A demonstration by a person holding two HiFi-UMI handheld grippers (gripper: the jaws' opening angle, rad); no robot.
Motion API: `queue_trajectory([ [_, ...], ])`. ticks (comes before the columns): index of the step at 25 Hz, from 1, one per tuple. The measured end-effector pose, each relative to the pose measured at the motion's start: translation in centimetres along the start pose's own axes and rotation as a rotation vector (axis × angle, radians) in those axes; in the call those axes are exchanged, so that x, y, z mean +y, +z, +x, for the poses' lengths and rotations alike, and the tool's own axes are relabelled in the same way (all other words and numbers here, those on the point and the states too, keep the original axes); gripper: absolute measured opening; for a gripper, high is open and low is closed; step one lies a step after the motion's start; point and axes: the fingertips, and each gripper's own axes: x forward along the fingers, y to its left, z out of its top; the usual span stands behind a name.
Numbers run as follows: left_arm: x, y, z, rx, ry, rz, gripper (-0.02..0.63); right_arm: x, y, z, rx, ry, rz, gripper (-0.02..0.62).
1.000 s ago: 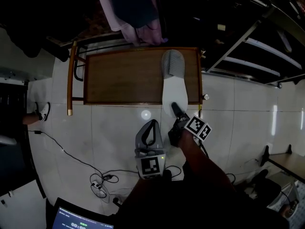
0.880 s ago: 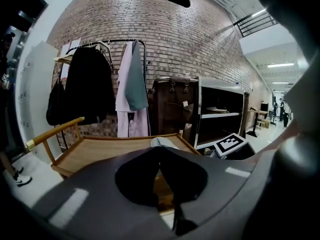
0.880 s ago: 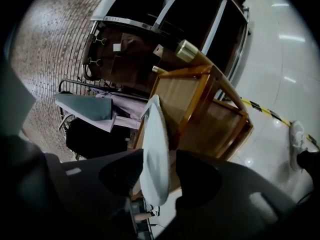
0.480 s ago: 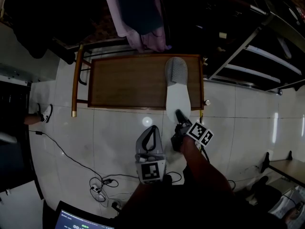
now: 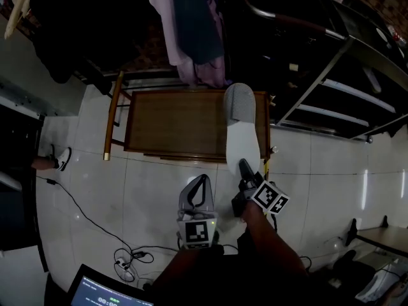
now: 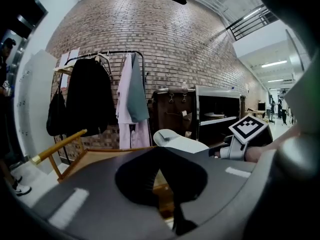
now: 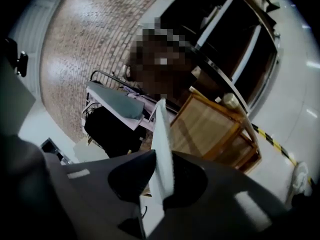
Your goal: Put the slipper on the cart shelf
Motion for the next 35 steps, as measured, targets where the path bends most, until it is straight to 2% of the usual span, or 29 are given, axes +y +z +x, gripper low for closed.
queue_trajectory([
  [4, 0.9, 1.6, -0.9, -0.042, -0.016, 0.004, 0.011, 4.1, 2.1, -1.9, -0.067, 0.034, -0.281, 0.057],
  [8, 2.3, 4.3, -2.1, -0.085, -0.013, -0.039, 0.011, 8.2, 3.4, -4.7, -0.16, 0.036, -0.551, 0.057],
  [11, 3.4, 5.5, -2.9, -0.095, -0.01, -0.097, 0.011, 12.8, 4.5, -7.1, -0.288, 0.052, -0.815, 0.057],
  [13, 4.0, 6.6, -3.6, -0.115, -0.011, -0.103, 0.011, 16.5, 5.2, -9.0, -0.394, 0.06, -0.985, 0.057],
  [16, 4.3, 7.9, -4.2, -0.147, -0.026, -0.085, 0.011, 20.8, 6.4, -11.5, -0.532, 0.025, -1.148, 0.057],
  [18, 4.4, 8.9, -4.5, -0.171, -0.036, -0.075, 0.011, 22.2, 7.0, -12.7, -0.587, -0.006, -1.208, 0.057],
  [23, 4.6, 10.1, -5.1, -0.214, -0.048, -0.05, 0.011, 23.8, 8.0, -15.1, -0.66, -0.061, -1.255, 0.057],
  [29, 3.5, 11.6, -5.5, -0.241, -0.083, -0.028, 0.011, 24.6, 8.0, -16.3, -0.691, -0.076, -1.298, 0.057],
  [33, 2.5, 12.6, -5.8, -0.27, -0.096, 0.007, 0.011, 24.1, 8.0, -16.6, -0.656, -0.107, -1.375, 0.057],
  [35, 2.0, 13.0, -5.6, -0.273, -0.11, 0.021, 0.011, 23.8, 8.5, -16.9, -0.682, -0.106, -1.318, 0.057],
])
